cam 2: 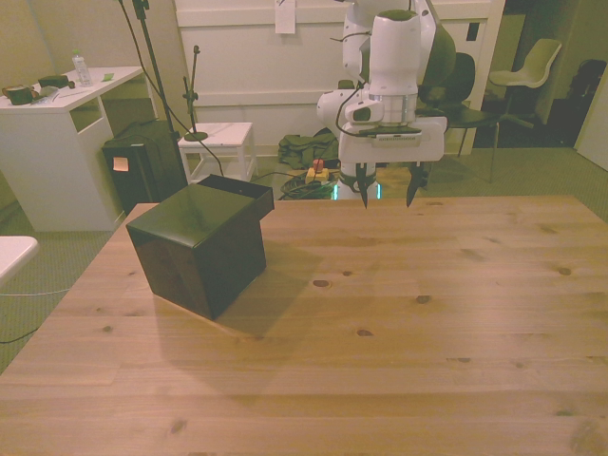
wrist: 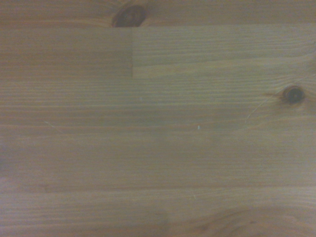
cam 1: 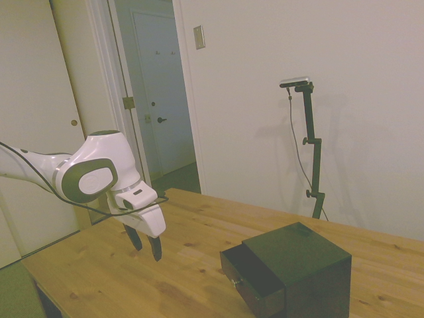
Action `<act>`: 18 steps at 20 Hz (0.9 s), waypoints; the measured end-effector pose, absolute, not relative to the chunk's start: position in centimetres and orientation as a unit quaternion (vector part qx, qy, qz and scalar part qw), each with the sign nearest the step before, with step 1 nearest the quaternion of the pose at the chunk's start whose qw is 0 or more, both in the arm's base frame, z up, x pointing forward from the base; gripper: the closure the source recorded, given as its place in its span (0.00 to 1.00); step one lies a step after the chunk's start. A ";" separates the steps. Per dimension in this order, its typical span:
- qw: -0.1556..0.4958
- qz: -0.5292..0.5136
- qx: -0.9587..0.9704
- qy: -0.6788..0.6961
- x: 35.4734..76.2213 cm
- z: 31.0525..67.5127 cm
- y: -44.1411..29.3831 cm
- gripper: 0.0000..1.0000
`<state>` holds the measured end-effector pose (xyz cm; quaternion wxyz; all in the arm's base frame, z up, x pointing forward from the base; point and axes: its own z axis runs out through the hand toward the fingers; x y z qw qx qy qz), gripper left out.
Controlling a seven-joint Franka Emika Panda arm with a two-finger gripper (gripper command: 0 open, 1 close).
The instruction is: Close the top drawer
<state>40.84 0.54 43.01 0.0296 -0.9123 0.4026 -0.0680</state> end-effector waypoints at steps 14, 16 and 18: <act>0.025 -0.078 -0.853 0.515 39.8 43.9 -10.8 0.00; 0.020 -0.083 -0.842 0.533 39.5 44.2 -12.5 0.00; 0.016 -0.090 -0.830 0.550 39.5 44.7 -14.1 0.00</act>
